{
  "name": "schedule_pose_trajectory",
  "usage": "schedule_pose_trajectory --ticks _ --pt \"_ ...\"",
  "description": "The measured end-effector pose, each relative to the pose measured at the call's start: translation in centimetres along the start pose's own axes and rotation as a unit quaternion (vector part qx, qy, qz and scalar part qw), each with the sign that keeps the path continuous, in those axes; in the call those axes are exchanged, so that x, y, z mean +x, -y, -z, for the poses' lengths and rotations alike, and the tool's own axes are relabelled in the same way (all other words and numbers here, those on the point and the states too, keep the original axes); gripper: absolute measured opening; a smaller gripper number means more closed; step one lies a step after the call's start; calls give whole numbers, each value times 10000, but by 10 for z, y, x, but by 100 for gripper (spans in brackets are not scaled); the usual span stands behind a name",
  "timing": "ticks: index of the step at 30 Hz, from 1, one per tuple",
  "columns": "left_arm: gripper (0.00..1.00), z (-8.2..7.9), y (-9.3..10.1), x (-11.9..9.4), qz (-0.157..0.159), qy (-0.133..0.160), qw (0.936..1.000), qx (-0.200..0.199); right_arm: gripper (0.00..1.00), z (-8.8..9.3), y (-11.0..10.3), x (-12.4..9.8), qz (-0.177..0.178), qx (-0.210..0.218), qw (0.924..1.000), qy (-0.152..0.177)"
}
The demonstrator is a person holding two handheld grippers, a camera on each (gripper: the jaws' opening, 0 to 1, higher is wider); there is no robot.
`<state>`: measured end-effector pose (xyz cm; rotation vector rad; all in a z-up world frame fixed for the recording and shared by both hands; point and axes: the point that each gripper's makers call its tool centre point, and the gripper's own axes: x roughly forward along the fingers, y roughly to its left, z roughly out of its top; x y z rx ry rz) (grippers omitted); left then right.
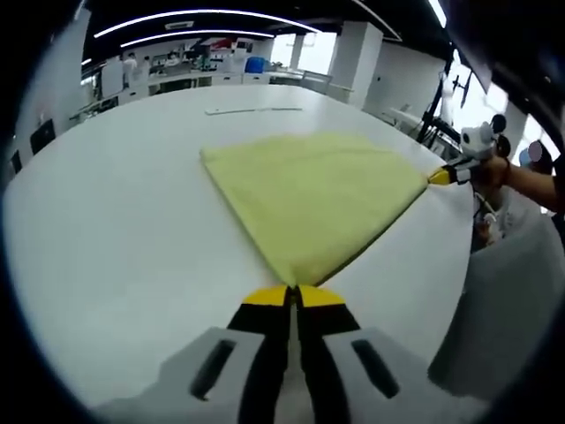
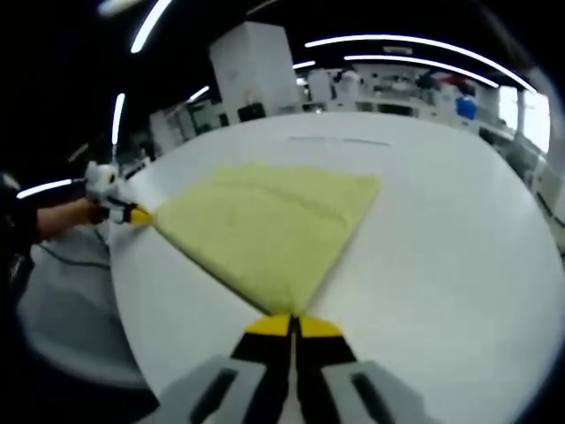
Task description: Fold the garment on the visible template until the final outline fits inside the template.
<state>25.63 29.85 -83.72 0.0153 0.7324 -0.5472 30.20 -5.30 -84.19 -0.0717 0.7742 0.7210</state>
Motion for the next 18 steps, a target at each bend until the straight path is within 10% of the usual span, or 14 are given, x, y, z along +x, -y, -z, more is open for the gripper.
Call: schedule_pose_trajectory --ticks 18 --pt "1 1 -1 0 -129 -27 9999 -1 0 3 -3 -1 67 21 10000 -70"
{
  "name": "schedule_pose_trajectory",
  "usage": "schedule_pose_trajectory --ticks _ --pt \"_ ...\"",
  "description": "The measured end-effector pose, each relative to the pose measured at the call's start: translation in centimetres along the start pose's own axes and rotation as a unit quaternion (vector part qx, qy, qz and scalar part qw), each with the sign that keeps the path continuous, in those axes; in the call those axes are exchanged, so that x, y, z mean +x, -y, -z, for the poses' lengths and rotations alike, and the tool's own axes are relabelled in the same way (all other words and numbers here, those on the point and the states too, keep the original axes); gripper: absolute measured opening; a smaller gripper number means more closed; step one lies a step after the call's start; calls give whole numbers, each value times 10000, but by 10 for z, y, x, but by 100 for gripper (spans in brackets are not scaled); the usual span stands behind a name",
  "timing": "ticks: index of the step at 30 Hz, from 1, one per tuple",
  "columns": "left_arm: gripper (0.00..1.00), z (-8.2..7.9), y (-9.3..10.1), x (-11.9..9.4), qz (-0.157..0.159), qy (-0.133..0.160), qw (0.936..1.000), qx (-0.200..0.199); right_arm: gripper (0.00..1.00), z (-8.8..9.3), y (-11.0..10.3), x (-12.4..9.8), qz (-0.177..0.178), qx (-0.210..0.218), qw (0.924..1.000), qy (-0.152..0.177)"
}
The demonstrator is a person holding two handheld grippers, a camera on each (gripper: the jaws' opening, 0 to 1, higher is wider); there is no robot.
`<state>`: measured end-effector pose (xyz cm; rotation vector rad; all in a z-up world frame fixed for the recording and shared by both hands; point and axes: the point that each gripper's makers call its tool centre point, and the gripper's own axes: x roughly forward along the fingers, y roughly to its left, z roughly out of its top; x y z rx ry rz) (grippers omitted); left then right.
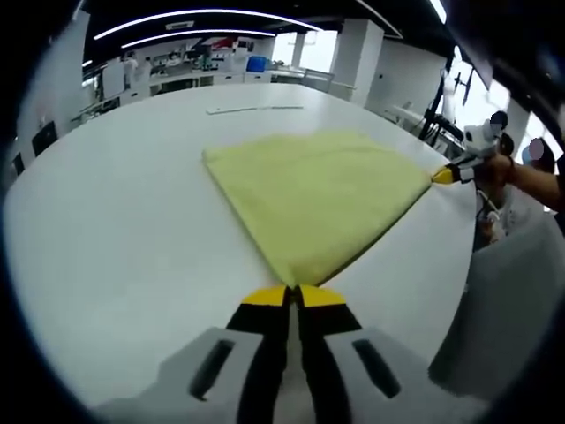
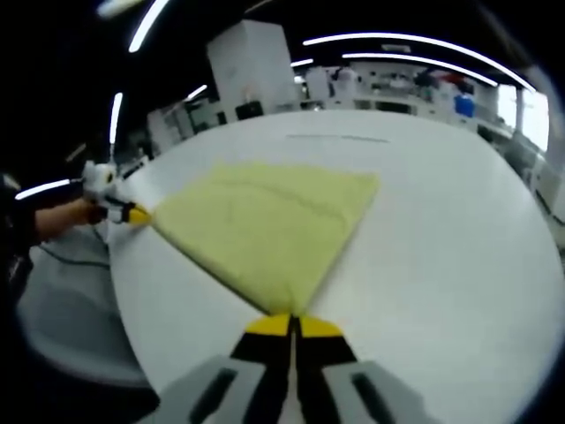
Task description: Fold the garment on the visible template until the final outline fits inside the template.
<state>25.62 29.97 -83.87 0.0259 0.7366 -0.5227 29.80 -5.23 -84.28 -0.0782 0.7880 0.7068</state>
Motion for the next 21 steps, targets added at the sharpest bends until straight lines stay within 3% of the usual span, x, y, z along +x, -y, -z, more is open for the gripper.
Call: schedule_pose_trajectory --ticks 6,9,14,21 --pt "4 -1 1 0 -86 31 10000 -31 0 0 1 1 69 68 9999 -31" --pt "10 0 -4 -1 -164 15 9998 -71 1 -1 2 0 120 121 9999 -29" --pt "26 -3 -8 -3 -305 85 9994 -134 22 -7 2 -4 240 247 9994 16" --pt "58 -18 -2 -14 -452 164 9988 -103 58 -26 -6 -14 301 260 9991 139"
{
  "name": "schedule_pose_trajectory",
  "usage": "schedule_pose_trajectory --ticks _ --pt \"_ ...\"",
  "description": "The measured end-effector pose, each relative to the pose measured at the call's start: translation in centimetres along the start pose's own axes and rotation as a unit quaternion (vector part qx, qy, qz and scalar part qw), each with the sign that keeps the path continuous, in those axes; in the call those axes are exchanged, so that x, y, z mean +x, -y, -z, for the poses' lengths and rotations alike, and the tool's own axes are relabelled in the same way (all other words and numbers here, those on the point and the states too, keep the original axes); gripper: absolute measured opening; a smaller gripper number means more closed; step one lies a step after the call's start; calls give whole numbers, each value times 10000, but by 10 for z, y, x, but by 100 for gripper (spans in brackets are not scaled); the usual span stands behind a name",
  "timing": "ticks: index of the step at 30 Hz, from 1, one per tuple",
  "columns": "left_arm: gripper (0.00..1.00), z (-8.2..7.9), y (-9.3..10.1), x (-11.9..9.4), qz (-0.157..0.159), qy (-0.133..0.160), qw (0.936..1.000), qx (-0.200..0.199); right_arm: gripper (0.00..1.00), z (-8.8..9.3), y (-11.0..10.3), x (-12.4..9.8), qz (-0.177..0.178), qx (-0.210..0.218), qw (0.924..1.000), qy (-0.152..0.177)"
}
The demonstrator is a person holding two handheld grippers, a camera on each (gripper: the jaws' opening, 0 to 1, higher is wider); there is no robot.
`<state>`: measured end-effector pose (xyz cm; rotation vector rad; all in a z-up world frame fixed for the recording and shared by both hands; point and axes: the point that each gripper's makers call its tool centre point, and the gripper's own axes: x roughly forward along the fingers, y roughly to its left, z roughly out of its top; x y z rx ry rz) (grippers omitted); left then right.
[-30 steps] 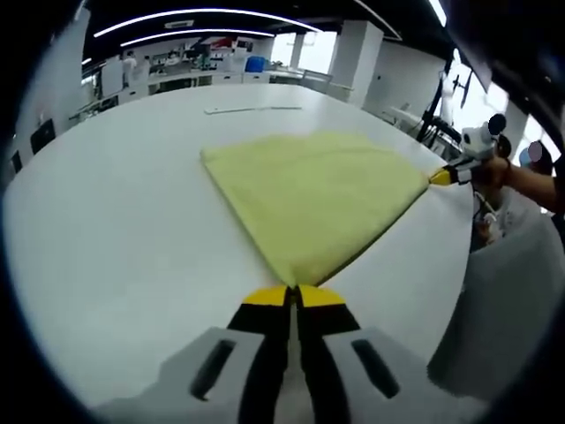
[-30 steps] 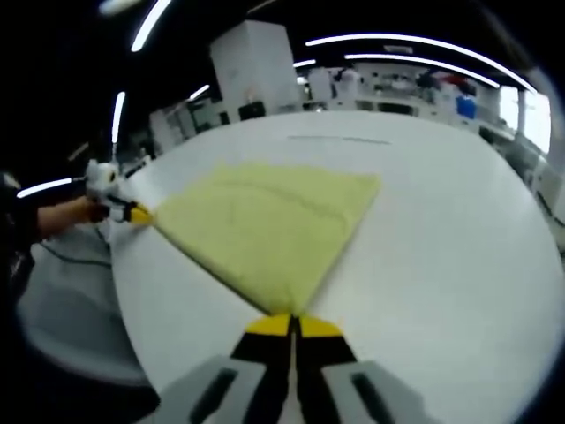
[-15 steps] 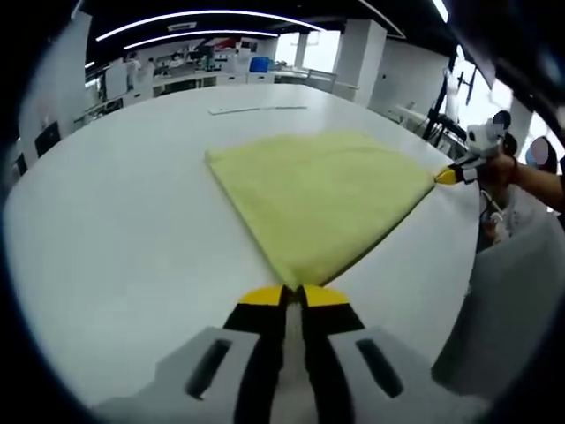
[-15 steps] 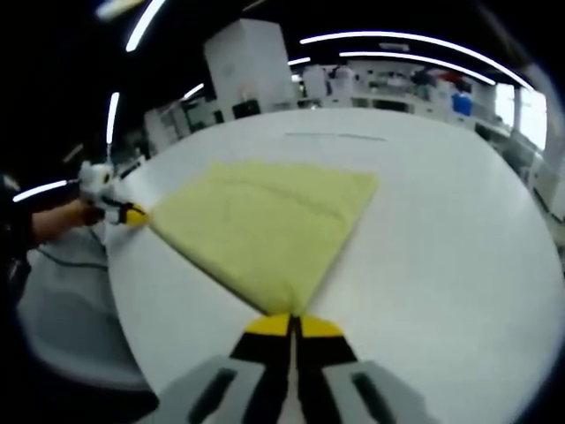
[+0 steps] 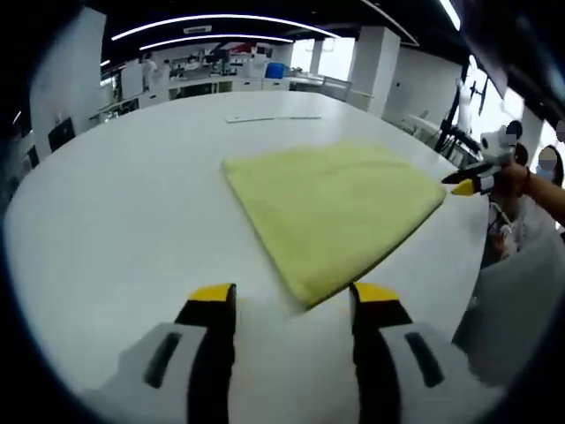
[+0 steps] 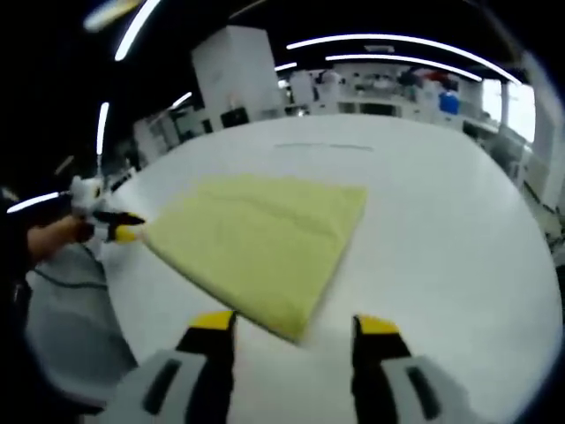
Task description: Fold the garment on the visible template until the final outline fits inside the template.
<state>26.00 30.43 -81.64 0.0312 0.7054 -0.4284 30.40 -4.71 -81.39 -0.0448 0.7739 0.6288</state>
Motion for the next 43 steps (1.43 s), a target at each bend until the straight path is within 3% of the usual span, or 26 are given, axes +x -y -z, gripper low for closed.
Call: schedule_pose_trajectory --ticks 2,6,11,18,24,28,38,43 --pt "69 -4 -1 -1 -44 96 9999 113 66 -7 -3 -5 34 -25 10000 65" --pt "75 -13 6 -14 -10 147 9999 43 82 -15 -13 -17 30 41 9999 87" --pt "84 -24 13 -28 -43 215 9997 68 89 -24 -18 -30 15 4 9999 123" --pt "93 -30 0 -37 -97 371 9992 -112 98 -29 -25 -46 34 -22 9999 130" --pt "99 -30 0 -49 -94 313 9994 -144 99 -32 -34 -56 -30 -102 9999 116" --pt "99 -34 5 -58 -88 423 9989 -200 99 -36 -34 -61 20 -225 9997 115" --pt "99 -27 12 -62 -87 370 9990 -235 99 -45 -31 -66 163 -199 9994 249" --pt "99 -24 13 -64 -107 376 9987 -327 99 -39 -29 -68 239 -238 9994 123"
